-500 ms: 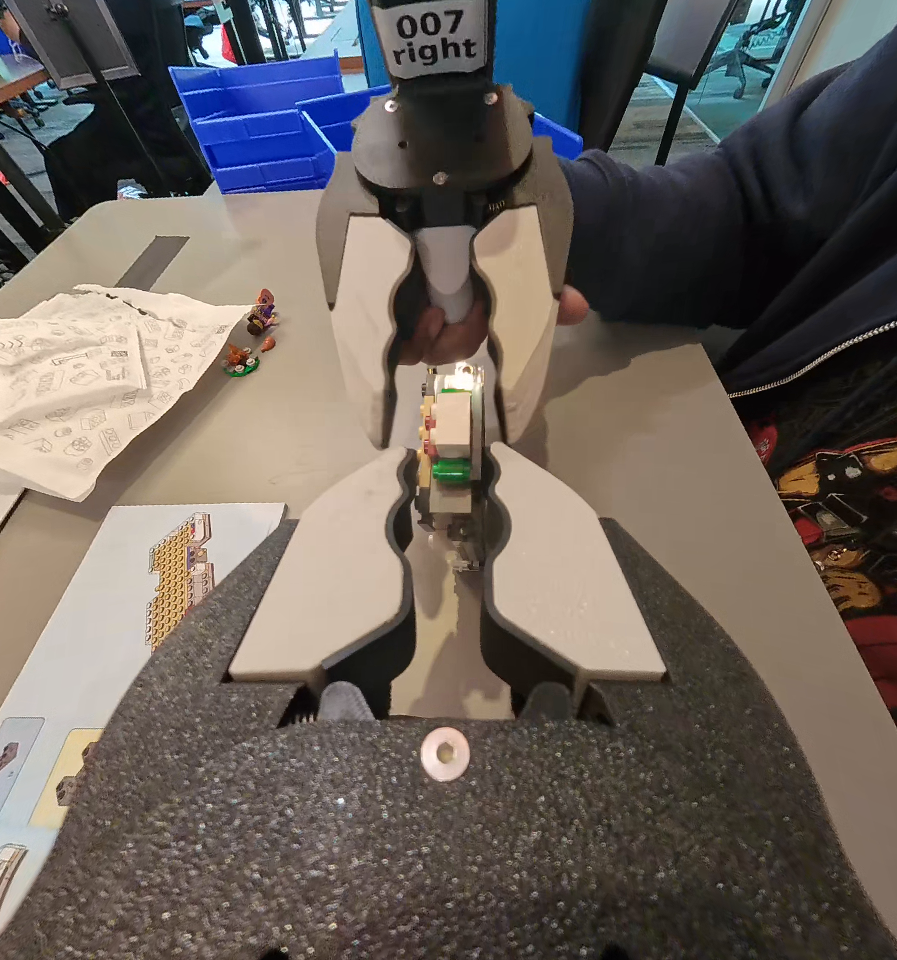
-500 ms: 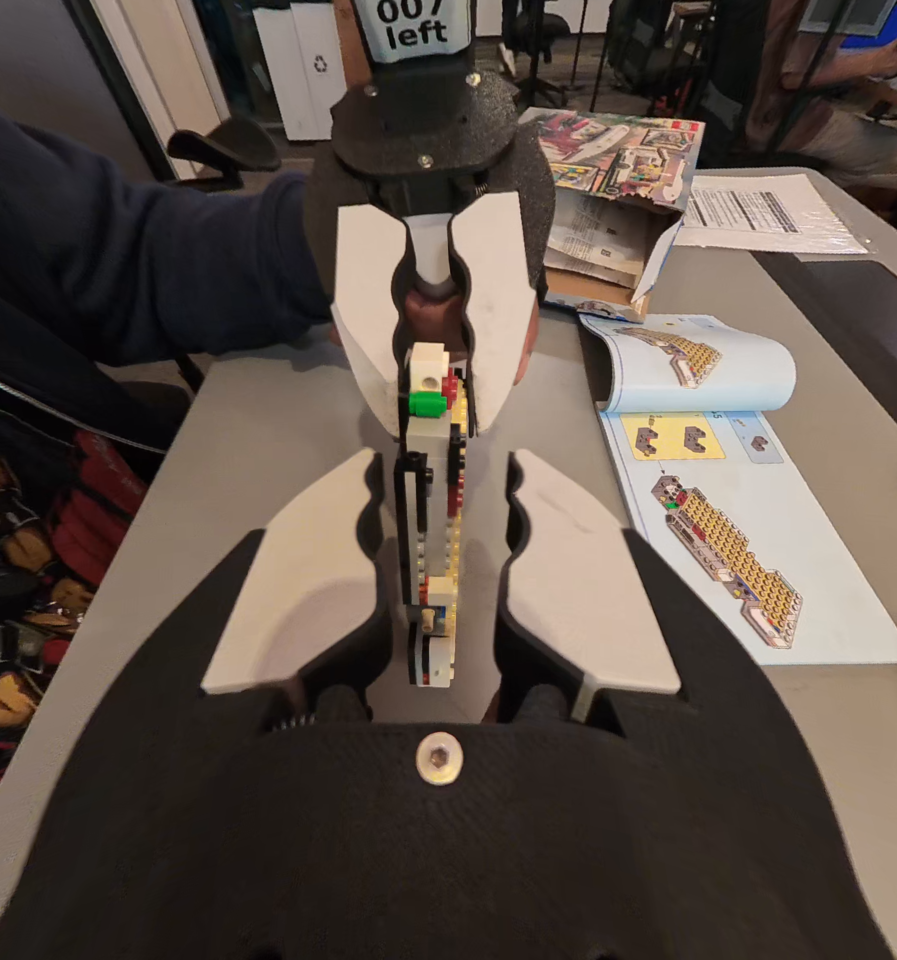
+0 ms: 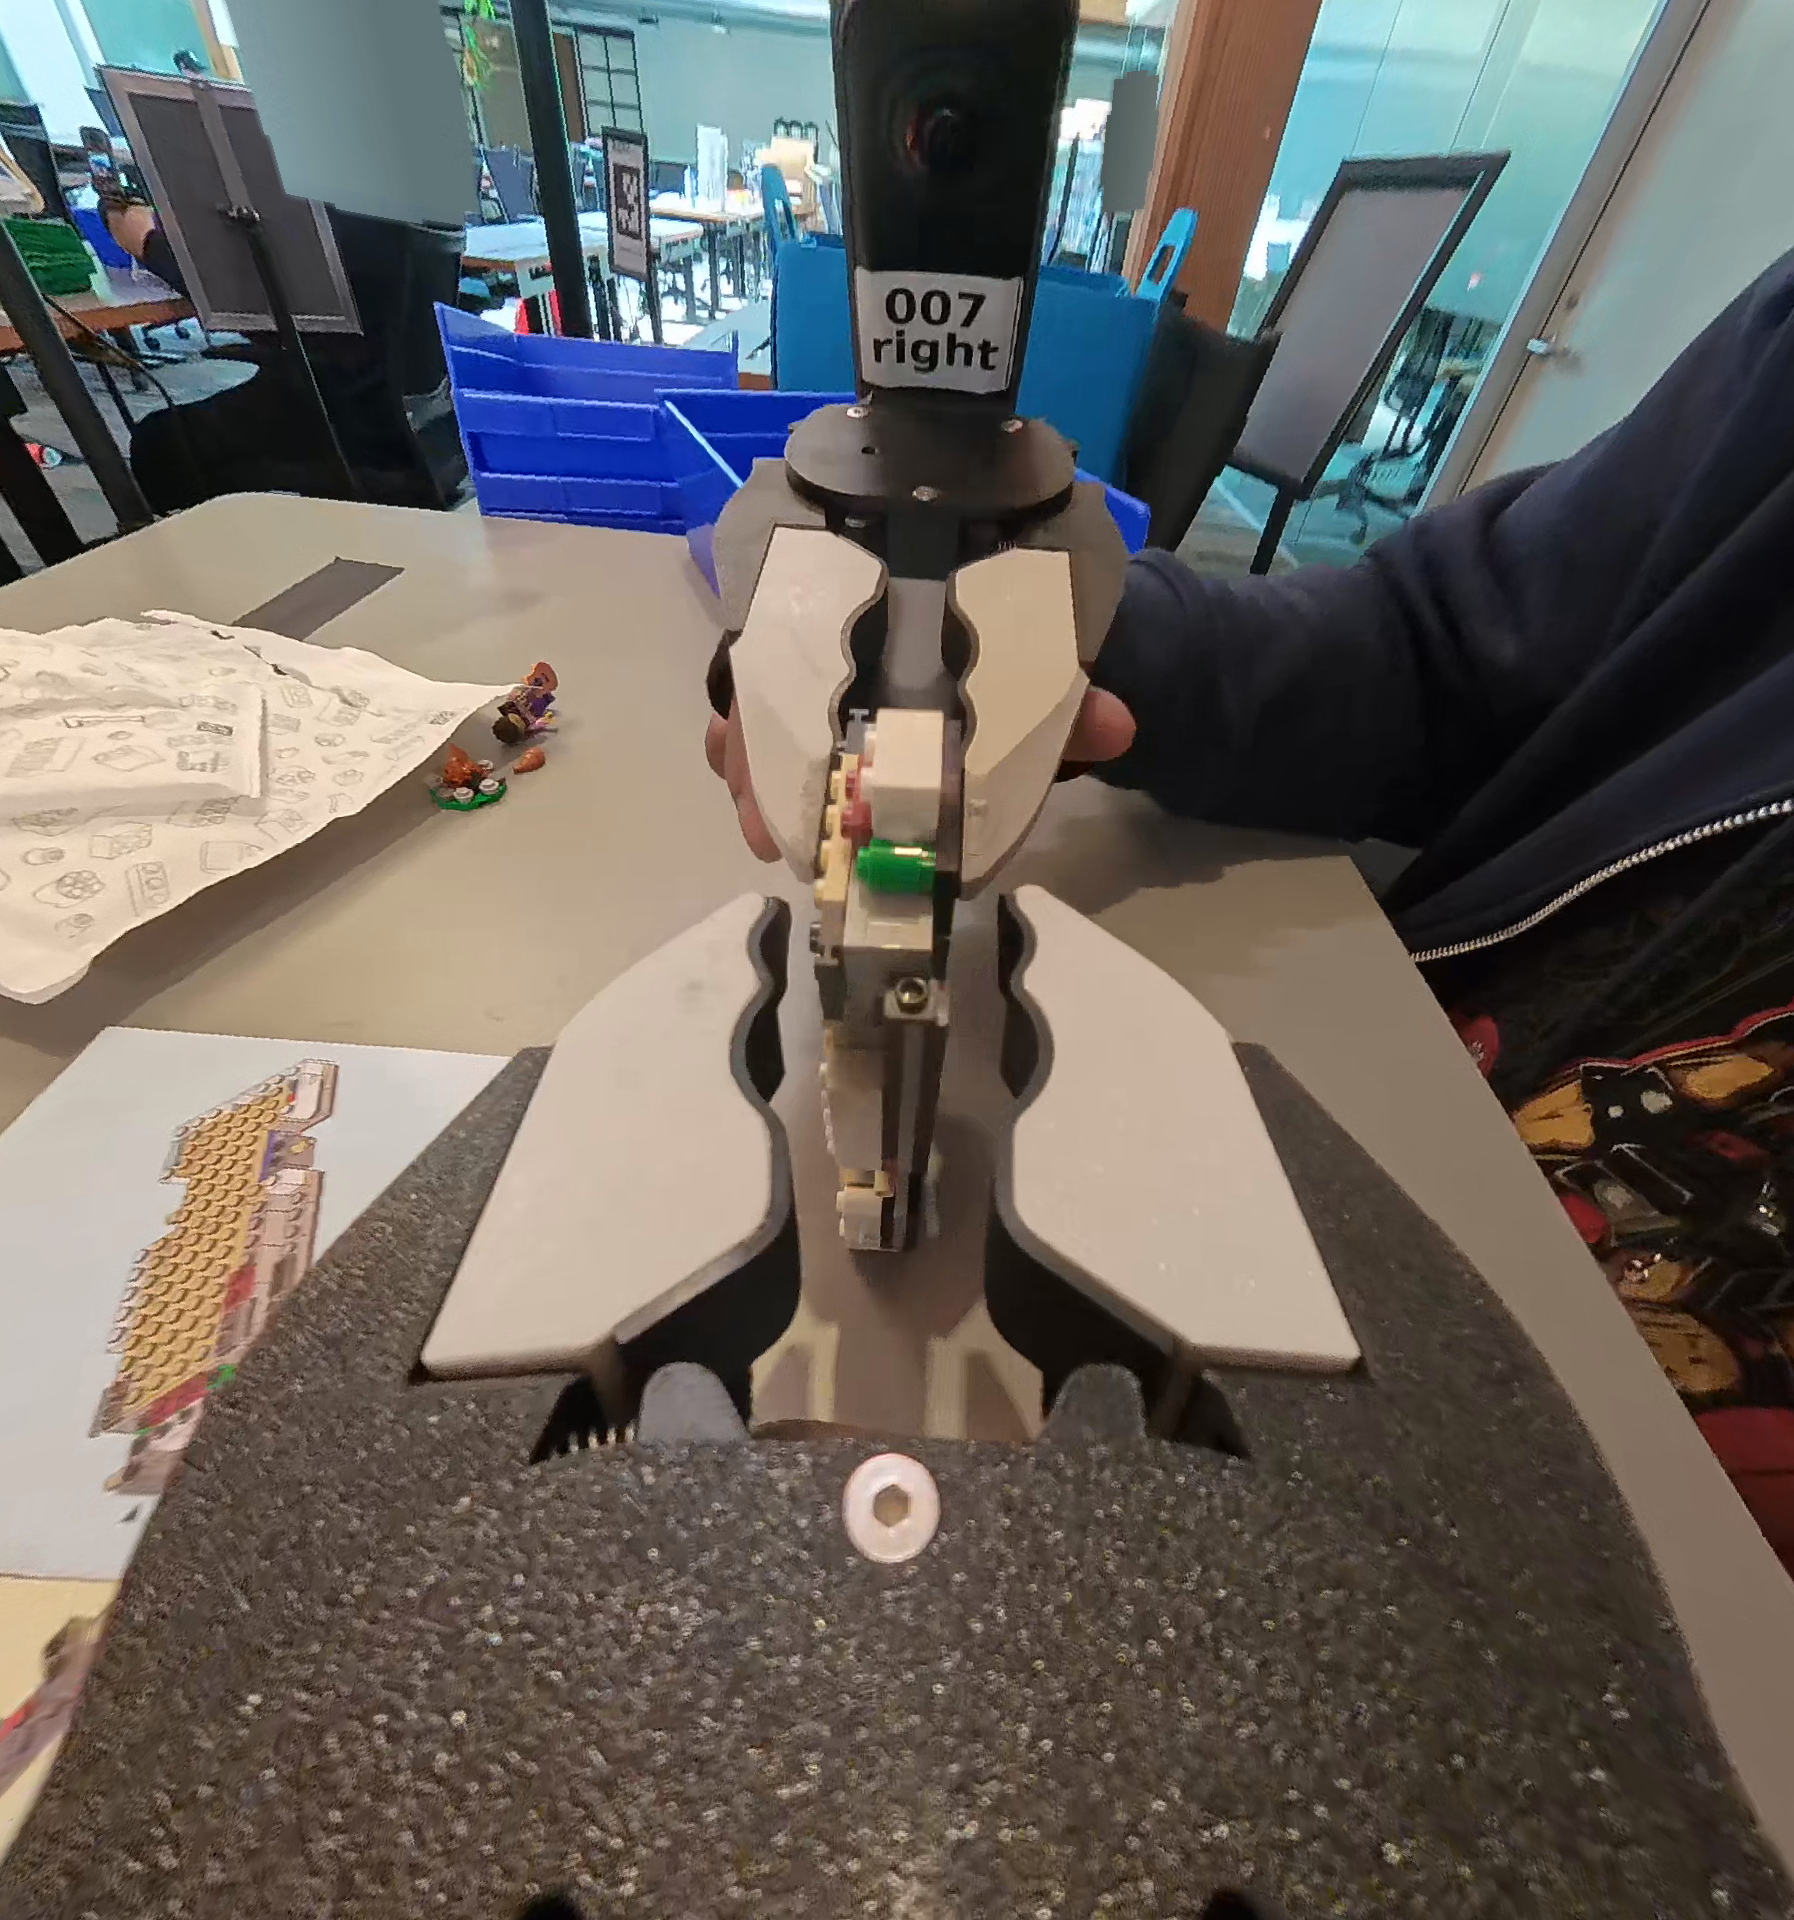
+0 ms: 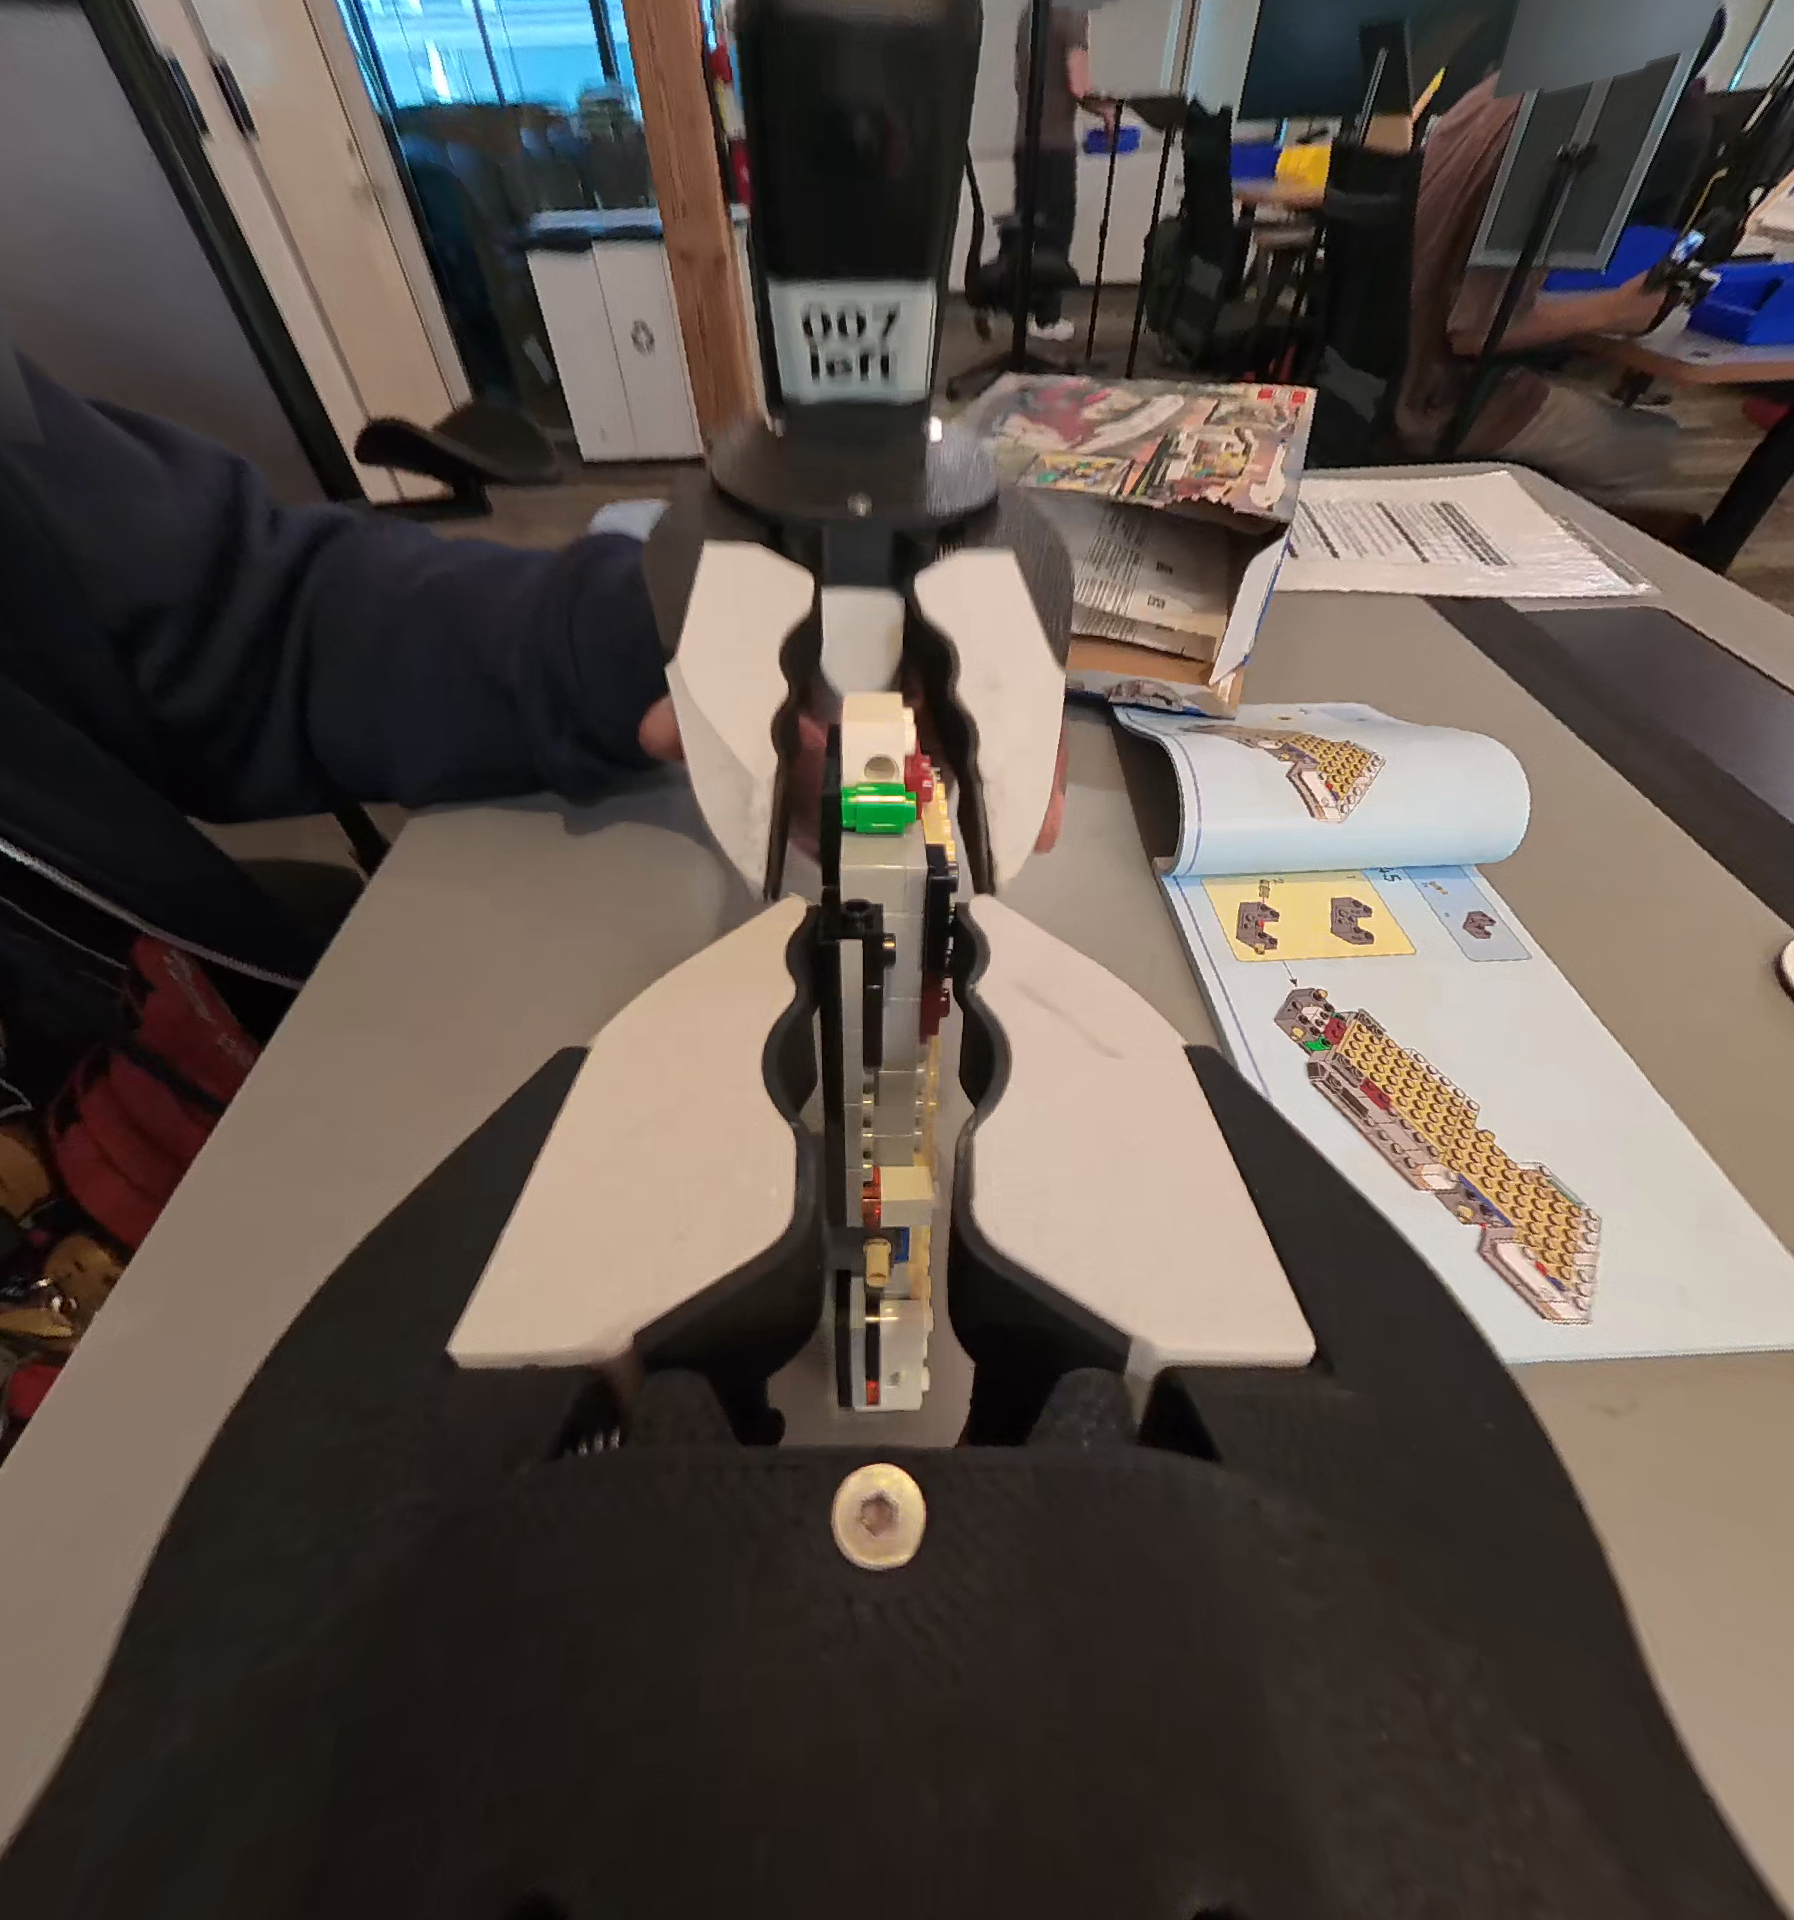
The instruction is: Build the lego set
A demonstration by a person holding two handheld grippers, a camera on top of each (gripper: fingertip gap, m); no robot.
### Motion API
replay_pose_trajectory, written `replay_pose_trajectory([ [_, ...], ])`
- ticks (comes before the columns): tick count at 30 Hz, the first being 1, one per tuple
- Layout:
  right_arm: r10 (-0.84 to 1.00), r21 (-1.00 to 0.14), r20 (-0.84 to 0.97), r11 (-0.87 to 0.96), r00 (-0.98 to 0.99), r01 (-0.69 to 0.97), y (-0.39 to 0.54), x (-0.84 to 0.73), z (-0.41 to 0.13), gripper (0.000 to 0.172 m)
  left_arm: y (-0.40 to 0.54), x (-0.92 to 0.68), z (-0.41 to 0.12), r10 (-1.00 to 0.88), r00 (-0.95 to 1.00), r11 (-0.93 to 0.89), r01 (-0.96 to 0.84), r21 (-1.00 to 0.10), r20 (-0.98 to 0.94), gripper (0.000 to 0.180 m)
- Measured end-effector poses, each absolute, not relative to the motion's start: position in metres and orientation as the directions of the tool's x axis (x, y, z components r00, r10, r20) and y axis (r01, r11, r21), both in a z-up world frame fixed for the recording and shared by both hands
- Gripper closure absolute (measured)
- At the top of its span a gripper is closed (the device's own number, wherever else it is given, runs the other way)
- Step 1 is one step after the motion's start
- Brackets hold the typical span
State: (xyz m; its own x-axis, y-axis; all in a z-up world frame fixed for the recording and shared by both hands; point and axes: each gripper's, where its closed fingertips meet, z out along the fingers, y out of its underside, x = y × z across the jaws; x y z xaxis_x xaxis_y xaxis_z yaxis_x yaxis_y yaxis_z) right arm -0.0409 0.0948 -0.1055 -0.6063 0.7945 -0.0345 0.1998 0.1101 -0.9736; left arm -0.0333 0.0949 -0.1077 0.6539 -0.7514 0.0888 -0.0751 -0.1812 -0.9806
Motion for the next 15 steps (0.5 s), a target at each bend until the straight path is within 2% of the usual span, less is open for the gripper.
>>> replay_pose_trajectory([
  [7, 0.792, -0.982, -0.037, 0.084, -0.61, 0.168, 0.0967, -0.0395, -0.105, 0.149, 0.1008, -0.0271, -0.1039, -0.76, 0.629, -0.148, 0.082, -0.986, 0.166, 0.148],
  [10, 0.792, -0.983, -0.035, 0.082, -0.609, 0.163, 0.0972, -0.039, -0.1051, 0.149, 0.1018, -0.0283, -0.1005, -0.756, 0.631, -0.123, 0.123, -0.985, 0.173, 0.155],
  [15, 0.809, -0.985, -0.009, 0.093, -0.588, 0.142, 0.1001, -0.0398, -0.1032, 0.148, 0.1041, -0.0308, -0.1001, -0.746, 0.642, -0.108, 0.149, -0.983, 0.179, 0.156],
])
